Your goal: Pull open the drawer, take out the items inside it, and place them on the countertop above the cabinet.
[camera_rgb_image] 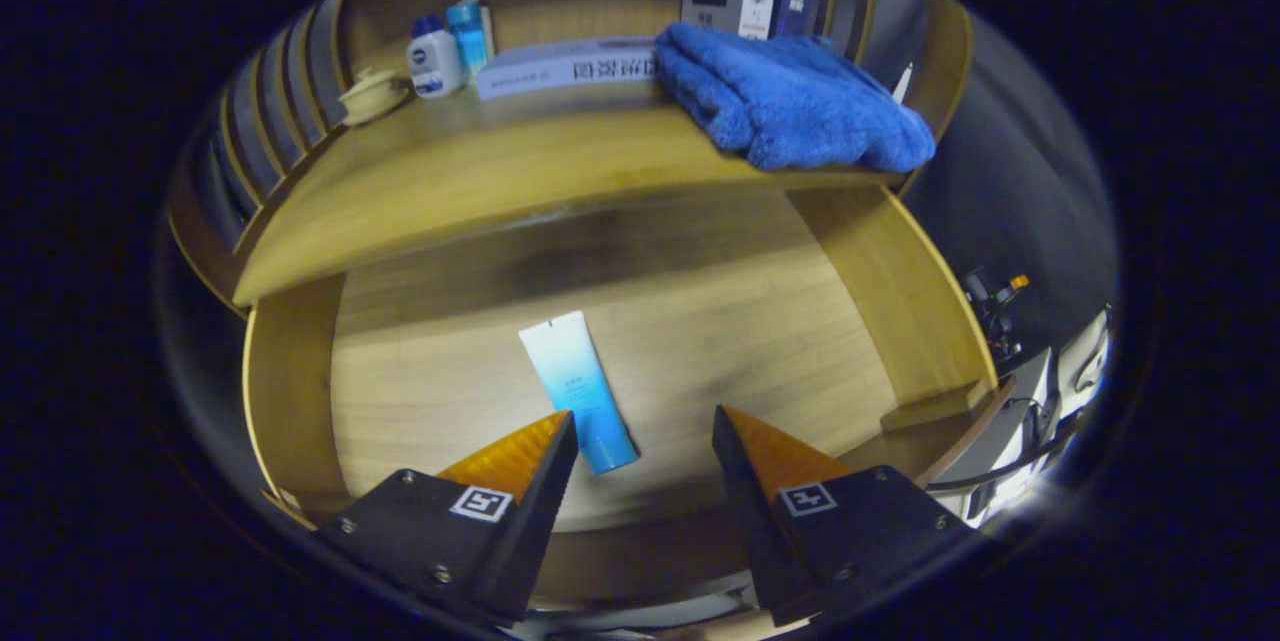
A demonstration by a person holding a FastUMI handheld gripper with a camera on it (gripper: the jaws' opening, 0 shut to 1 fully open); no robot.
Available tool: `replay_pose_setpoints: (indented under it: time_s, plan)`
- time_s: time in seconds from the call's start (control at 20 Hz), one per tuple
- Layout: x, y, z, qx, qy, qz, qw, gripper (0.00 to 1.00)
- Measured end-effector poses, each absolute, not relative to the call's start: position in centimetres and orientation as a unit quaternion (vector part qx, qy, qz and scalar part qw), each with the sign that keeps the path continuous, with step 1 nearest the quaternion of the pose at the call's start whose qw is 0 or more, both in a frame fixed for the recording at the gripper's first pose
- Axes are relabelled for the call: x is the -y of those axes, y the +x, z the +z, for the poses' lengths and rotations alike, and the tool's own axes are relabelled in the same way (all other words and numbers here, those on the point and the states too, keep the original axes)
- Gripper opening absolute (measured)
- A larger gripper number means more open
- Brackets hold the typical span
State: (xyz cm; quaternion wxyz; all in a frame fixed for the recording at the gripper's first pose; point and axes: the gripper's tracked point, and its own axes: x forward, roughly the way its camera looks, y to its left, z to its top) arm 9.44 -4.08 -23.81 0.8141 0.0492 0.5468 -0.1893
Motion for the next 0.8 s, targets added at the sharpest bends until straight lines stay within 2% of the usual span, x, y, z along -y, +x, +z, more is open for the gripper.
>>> replay_pose_setpoints:
  time_s: [0.3, 0.75, 0.8]
  plan:
    - [1.8, 11.0, -26.8, -0.571, 0.052, -0.137, 0.807, 0.82]
    - [0.6, 10.4, -29.2, -0.615, 0.055, -0.103, 0.78, 0.82]
    - [0.3, 10.2, -29.3, -0.623, 0.053, -0.097, 0.774, 0.76]
